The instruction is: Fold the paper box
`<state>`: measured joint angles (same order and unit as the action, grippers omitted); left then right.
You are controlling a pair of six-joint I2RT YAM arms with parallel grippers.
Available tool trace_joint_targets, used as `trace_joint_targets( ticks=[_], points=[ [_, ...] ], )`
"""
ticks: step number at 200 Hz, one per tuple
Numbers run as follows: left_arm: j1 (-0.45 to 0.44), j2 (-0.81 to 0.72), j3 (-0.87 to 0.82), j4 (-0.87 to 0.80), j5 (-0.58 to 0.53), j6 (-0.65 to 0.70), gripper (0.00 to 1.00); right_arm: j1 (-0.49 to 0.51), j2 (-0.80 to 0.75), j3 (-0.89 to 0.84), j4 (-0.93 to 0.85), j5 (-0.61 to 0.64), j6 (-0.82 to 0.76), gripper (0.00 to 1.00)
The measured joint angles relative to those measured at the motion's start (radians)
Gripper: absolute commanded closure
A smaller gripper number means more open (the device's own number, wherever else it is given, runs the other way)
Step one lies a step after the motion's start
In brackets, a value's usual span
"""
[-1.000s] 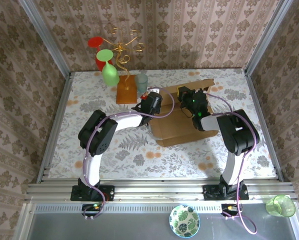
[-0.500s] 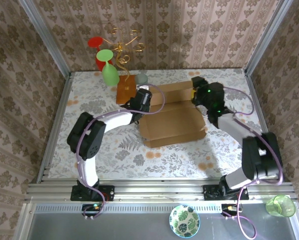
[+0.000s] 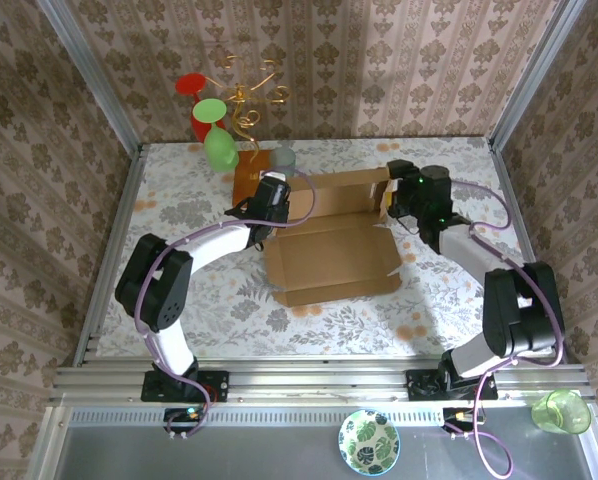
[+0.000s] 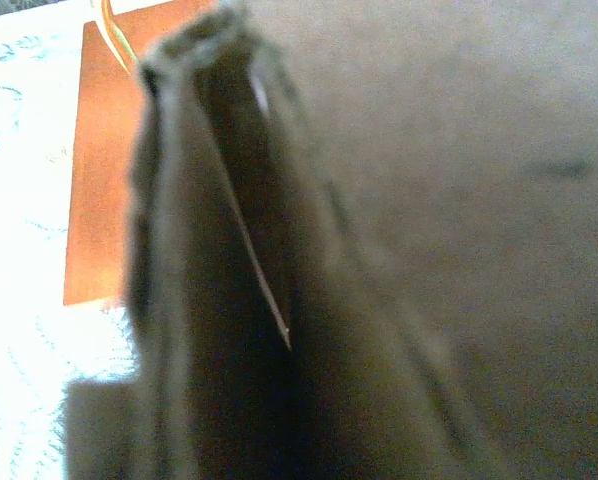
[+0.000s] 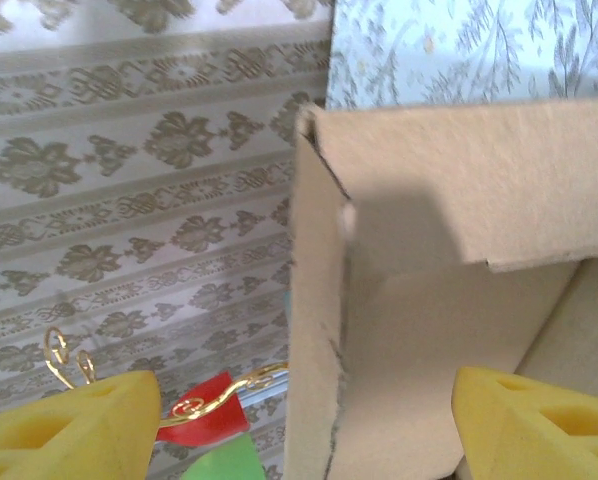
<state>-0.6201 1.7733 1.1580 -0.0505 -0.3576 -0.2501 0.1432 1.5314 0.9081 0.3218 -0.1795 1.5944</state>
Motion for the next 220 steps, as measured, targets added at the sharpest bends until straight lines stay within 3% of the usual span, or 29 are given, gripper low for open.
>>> trace_joint_targets(
  ticks=[40,63,117,220],
  points=[
    [0.000,0.000,0.000,-0.019,0.014,-0.021,1.00,0.052,0.082,0.000,0.066,0.021,0.079,0.22],
    [0.000,0.000,-0.001,-0.024,0.015,-0.027,1.00,0.027,0.124,0.018,0.075,0.026,0.074,0.28],
    [0.000,-0.010,-0.019,-0.025,0.019,-0.035,1.00,-0.059,0.137,0.041,0.026,0.011,-0.035,0.41],
    [0.000,-0.015,-0.019,-0.025,0.021,-0.034,1.00,-0.068,0.165,0.134,-0.106,-0.073,-0.208,0.60]
  ],
)
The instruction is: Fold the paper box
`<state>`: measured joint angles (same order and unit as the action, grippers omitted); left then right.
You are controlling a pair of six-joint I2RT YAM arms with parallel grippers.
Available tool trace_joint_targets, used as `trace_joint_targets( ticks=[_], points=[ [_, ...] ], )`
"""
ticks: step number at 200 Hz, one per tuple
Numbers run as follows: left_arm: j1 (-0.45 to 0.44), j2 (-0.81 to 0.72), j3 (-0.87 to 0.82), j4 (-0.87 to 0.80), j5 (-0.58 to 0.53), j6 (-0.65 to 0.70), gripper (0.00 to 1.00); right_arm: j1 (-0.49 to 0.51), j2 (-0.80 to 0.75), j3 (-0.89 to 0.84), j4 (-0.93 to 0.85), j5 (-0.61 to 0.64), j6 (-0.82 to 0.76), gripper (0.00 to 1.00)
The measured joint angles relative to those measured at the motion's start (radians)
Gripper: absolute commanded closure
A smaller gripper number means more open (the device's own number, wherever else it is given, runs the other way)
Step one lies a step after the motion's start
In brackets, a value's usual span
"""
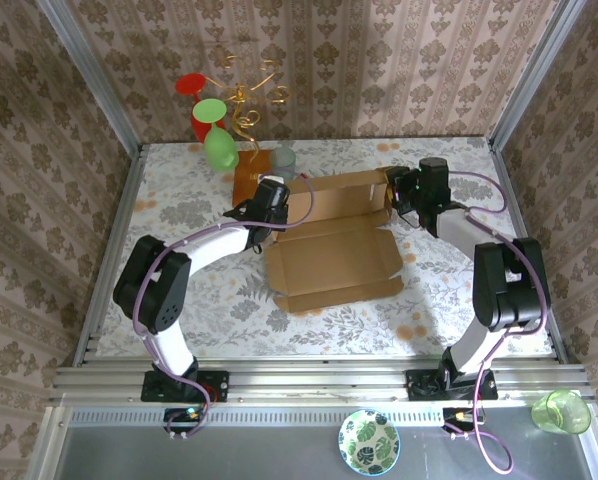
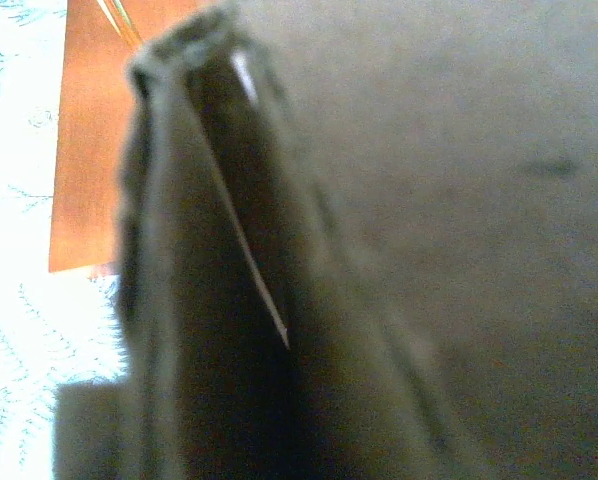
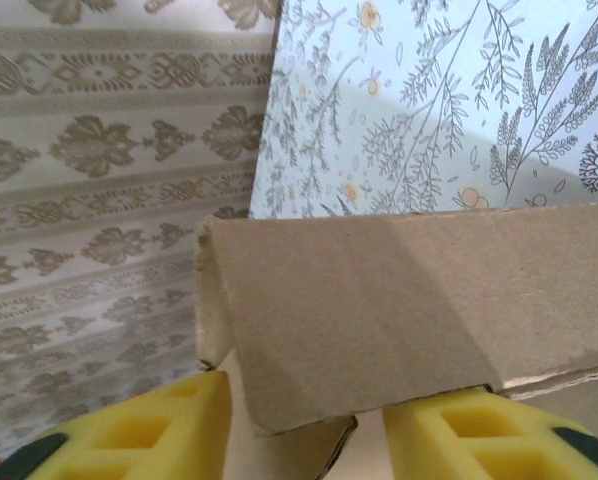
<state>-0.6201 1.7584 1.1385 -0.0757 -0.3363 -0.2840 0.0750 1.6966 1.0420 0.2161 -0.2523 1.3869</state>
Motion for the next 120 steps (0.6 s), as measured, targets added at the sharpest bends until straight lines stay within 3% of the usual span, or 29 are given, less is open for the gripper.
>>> trace_joint_targets(
  ticks=[20,71,120],
  points=[
    [0.000,0.000,0.000,0.000,0.000,0.000,1.00,0.003,0.023,0.023,-0.040,-0.032,-0.027,0.64],
    [0.000,0.000,0.000,0.000,0.000,0.000,1.00,0.003,0.024,0.069,-0.169,-0.071,-0.121,0.60],
    [0.021,0.000,0.016,-0.045,0.032,-0.012,1.00,-0.016,0.027,0.133,-0.327,-0.100,-0.267,0.38]
  ],
)
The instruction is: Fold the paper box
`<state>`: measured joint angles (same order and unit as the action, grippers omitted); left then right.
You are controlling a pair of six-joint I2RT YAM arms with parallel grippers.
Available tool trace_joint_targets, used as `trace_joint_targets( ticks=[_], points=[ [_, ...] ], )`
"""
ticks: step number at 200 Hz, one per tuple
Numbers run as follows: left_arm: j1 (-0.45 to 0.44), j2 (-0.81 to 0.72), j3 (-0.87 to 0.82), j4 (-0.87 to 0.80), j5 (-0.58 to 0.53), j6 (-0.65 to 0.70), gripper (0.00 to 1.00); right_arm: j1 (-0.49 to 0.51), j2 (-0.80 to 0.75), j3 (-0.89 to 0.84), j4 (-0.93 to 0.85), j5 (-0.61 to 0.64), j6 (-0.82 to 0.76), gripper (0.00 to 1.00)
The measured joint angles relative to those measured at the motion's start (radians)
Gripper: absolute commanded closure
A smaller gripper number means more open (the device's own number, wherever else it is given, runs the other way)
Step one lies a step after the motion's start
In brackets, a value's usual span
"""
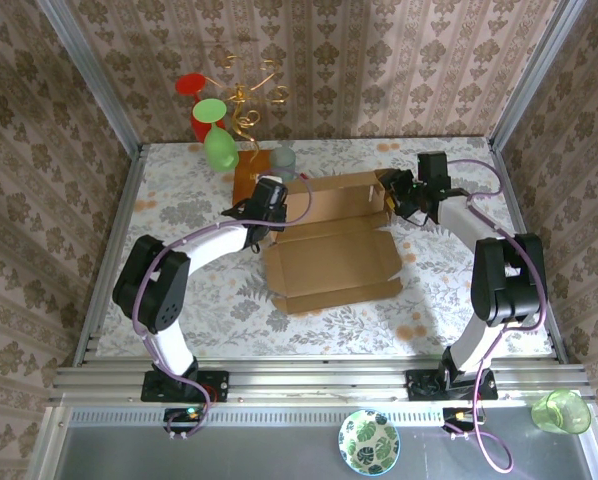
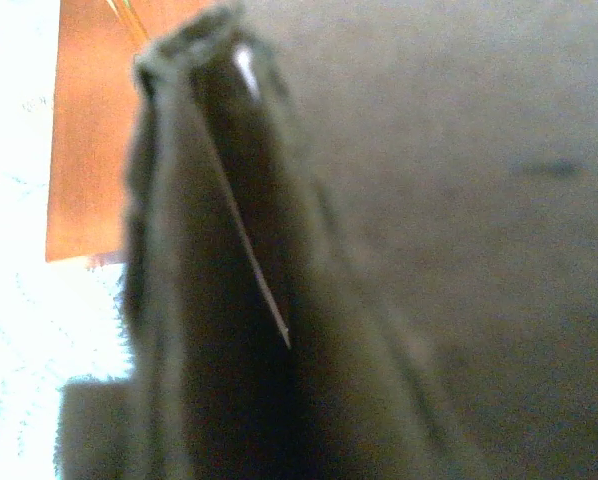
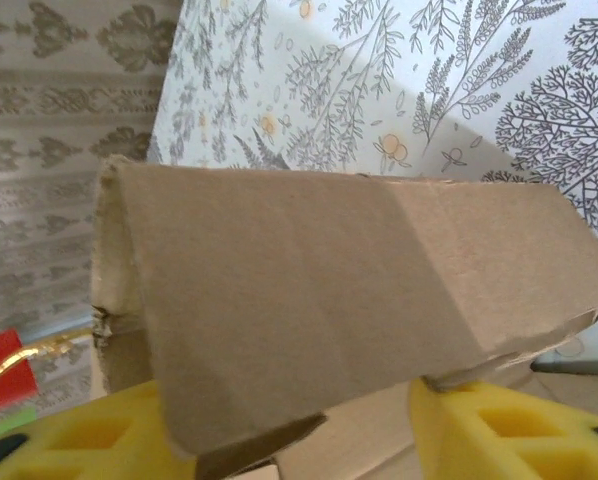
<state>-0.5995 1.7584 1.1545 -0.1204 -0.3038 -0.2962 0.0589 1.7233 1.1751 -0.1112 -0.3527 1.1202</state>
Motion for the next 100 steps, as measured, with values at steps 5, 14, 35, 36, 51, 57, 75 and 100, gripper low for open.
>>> trace_joint_targets(
  ticks=[5,14,35,36,51,57,75,100],
  points=[
    [0.003,0.000,0.010,-0.016,0.004,-0.003,1.00,-0.003,-0.001,-0.006,0.006,-0.006,-0.016,0.37],
    [0.009,0.000,0.031,-0.045,0.013,-0.007,1.00,-0.007,-0.011,-0.027,0.027,-0.020,-0.029,0.37],
    [0.024,0.000,0.098,-0.124,0.025,-0.018,1.00,-0.010,-0.073,-0.120,0.109,-0.045,-0.057,0.37],
    [0.026,0.000,0.102,-0.129,0.026,-0.019,1.00,-0.010,-0.079,-0.128,0.116,-0.045,-0.058,0.37],
    [0.033,0.000,0.150,-0.185,0.037,-0.026,1.00,-0.010,-0.156,-0.218,0.183,-0.048,-0.071,0.33],
    [0.037,0.000,0.166,-0.204,0.041,-0.030,1.00,-0.010,-0.189,-0.253,0.207,-0.047,-0.072,0.32],
    [0.046,0.001,0.212,-0.264,0.058,-0.046,1.00,-0.010,-0.275,-0.356,0.291,-0.047,-0.069,0.31],
    [0.055,0.012,0.260,-0.324,0.083,-0.055,1.00,-0.009,-0.301,-0.452,0.383,-0.047,-0.066,0.30]
  ],
)
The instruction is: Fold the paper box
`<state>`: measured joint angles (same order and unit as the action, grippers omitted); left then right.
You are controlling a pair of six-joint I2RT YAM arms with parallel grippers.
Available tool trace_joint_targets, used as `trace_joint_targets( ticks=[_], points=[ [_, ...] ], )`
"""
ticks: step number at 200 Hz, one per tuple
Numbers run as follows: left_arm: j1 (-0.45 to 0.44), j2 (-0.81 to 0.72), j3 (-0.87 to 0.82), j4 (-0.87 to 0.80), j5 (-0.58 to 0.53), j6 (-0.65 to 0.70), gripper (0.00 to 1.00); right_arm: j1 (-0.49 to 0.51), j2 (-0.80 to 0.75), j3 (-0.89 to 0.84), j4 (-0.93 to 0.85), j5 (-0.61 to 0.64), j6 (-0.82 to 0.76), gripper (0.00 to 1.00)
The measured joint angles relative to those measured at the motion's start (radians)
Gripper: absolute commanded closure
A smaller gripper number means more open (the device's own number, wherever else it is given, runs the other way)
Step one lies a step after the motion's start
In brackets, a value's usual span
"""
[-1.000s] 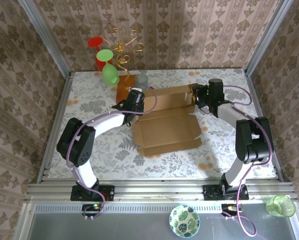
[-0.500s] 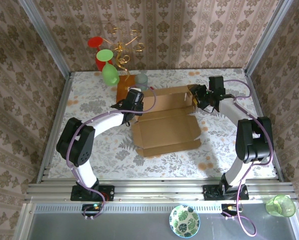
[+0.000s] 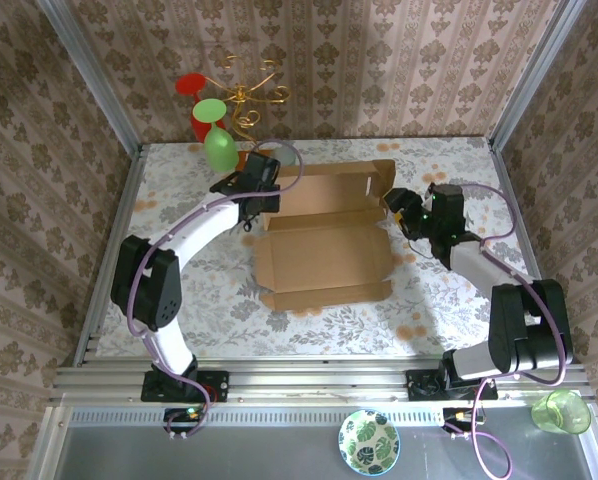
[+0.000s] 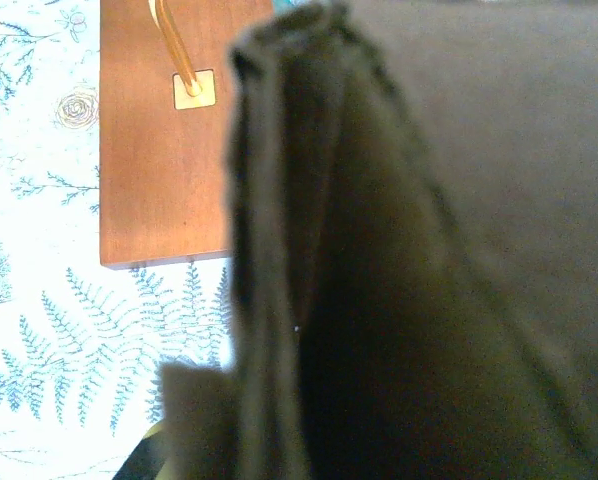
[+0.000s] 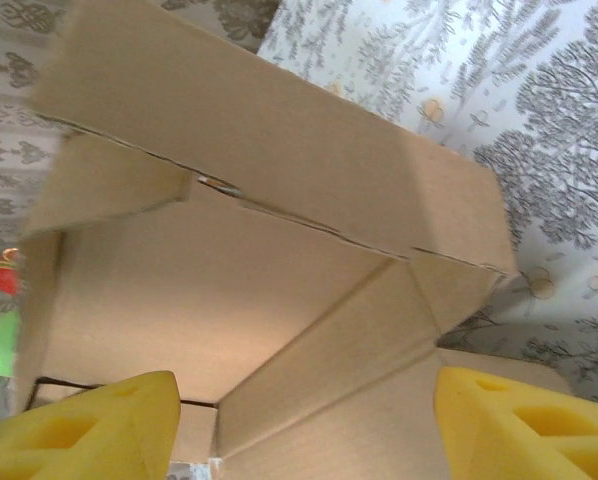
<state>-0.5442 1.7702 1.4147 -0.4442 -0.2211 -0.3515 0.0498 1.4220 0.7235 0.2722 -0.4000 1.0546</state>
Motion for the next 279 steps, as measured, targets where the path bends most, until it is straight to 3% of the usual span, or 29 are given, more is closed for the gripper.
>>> trace_joint_targets(
  ticks=[27,78,110,157,279],
  points=[
    [0.003,0.015,0.019,-0.047,0.024,-0.005,1.00,0.000,0.006,-0.056,0.018,0.003,-0.011,0.25],
    [0.007,0.037,0.063,-0.105,0.073,-0.008,1.00,0.001,0.154,-0.039,0.094,-0.004,-0.041,0.25],
    [0.016,0.037,0.074,-0.107,0.091,-0.012,1.00,0.007,0.169,-0.039,0.110,0.000,-0.037,0.24],
    [0.017,0.054,0.079,-0.108,0.099,-0.015,1.00,0.013,0.188,-0.011,0.134,-0.001,-0.026,0.30],
    [0.019,0.068,0.080,-0.106,0.118,-0.022,1.00,0.088,0.224,0.070,0.141,-0.001,0.056,0.32]
  ],
)
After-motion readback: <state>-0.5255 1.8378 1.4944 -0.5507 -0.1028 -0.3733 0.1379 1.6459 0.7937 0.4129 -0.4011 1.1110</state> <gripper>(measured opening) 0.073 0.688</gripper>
